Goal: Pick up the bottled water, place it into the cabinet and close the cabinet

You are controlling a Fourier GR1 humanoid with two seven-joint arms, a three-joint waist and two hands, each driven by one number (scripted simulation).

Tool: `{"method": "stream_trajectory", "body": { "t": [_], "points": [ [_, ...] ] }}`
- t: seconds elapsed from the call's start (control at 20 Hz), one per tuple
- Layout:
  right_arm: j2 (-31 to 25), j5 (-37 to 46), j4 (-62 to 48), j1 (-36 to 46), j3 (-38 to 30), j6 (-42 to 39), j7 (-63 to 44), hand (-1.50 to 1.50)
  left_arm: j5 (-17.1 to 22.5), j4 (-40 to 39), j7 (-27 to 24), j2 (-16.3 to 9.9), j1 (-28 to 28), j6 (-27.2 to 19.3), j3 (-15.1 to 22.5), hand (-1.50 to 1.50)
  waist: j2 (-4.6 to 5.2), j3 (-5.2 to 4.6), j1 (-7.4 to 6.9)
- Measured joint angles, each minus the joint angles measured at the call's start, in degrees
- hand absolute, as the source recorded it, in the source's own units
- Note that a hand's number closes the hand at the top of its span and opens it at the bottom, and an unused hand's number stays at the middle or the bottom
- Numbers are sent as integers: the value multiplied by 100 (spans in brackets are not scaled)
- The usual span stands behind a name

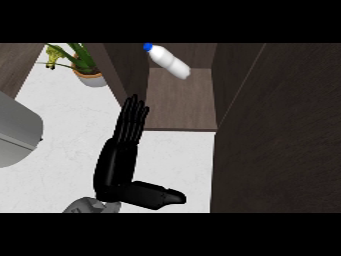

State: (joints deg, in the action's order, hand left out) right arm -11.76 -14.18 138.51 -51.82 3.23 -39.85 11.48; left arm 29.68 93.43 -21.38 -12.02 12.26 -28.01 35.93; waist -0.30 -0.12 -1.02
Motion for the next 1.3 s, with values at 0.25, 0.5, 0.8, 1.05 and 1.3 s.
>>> {"method": "stream_trajectory", "body": {
  "t": [0.25,0.5,0.8,1.05,1.3],
  "points": [
    [-59,167,26,54,743,-33,-345,150,21,637,-105,-368,-714,93,-37,-150,0,-1,24],
    [5,565,156,96,1637,42,-635,150,4,1155,-189,-690,-1255,120,-95,-150,-14,-7,55],
    [207,1358,408,291,2507,432,-1173,150,198,1473,-402,-1065,-1787,433,-415,-150,-16,-20,63],
    [393,1593,403,799,2851,799,-1724,150,334,1803,-472,-1305,-2188,576,-599,-150,-21,-26,-2],
    [504,1774,350,1536,3091,897,-2243,150,514,1900,-526,-1486,-2415,777,-844,-150,-25,-28,-37]
  ]
}}
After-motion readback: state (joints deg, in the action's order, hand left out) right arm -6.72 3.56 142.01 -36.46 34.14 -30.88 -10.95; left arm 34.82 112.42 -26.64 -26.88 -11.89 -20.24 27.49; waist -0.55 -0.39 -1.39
